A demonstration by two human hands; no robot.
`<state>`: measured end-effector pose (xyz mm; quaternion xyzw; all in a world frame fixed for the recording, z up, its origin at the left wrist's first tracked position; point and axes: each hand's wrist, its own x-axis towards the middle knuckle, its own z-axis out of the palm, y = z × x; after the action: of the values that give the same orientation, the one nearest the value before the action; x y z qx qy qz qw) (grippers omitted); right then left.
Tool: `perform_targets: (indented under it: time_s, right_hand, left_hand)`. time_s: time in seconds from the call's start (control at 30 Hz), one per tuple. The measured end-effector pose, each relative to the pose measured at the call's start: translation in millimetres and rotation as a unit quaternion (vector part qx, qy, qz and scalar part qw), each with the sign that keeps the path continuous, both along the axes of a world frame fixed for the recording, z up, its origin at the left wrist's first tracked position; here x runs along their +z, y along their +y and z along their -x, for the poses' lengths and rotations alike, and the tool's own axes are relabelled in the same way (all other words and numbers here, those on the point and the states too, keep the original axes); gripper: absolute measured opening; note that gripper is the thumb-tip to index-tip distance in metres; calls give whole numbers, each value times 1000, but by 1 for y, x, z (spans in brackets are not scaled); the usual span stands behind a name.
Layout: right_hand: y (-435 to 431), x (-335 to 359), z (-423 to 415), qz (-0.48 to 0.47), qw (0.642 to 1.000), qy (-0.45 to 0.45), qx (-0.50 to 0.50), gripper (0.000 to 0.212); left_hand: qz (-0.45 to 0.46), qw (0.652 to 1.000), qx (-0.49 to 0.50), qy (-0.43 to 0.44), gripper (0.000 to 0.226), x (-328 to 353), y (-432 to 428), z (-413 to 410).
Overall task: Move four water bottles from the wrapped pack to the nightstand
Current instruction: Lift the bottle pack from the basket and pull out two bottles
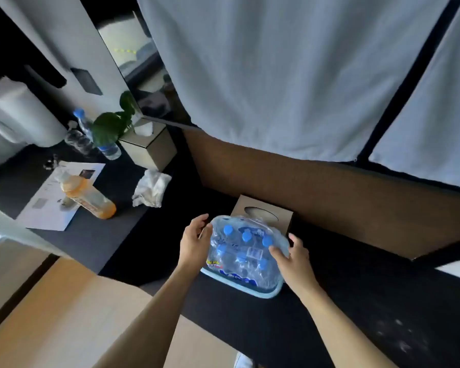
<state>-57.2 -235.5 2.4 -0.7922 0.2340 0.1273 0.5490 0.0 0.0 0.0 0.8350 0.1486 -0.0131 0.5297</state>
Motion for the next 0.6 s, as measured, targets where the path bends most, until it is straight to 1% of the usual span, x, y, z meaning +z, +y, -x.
perform_targets:
  time_s: [0.07,0.13,0.17,0.23,0.27,0.33,0.4,0.53,0.6]
  right_hand:
    - [10,-27,-20,10,998,30,-53,83]
    - [16,-52,-34,14,994,53,-96,88]
    - [18,-64,-39,34,992,57,-110,87]
    - [19,-86,-44,82,987,59,-122,78]
    - [21,-92,-45,85,987,55,-128,72]
    - [24,-106,-44,62,988,53,-133,63]
    - [28,-116,-44,47,988,49,-138,55]
    - [35,-126,-47,58,981,24,-186,36]
    - [38,-127,-49,49,977,8,-208,33]
  left_hand:
    - [-39,999,-13,29,40,-28,8,-26]
    - [-54,996,-24,74,47,-56,13,-43]
    - [-55,994,-32,94,51,-71,15,-49]
    - [-44,990,-49,121,53,-92,15,-56]
    - [-44,990,-54,125,51,-100,15,-57]
    - [-50,989,-45,130,45,-113,14,-59]
    - [-64,991,-35,112,36,-121,11,-58]
    - [-66,995,-22,76,20,-132,7,-56]
    - [-61,996,-15,57,12,-131,4,-57]
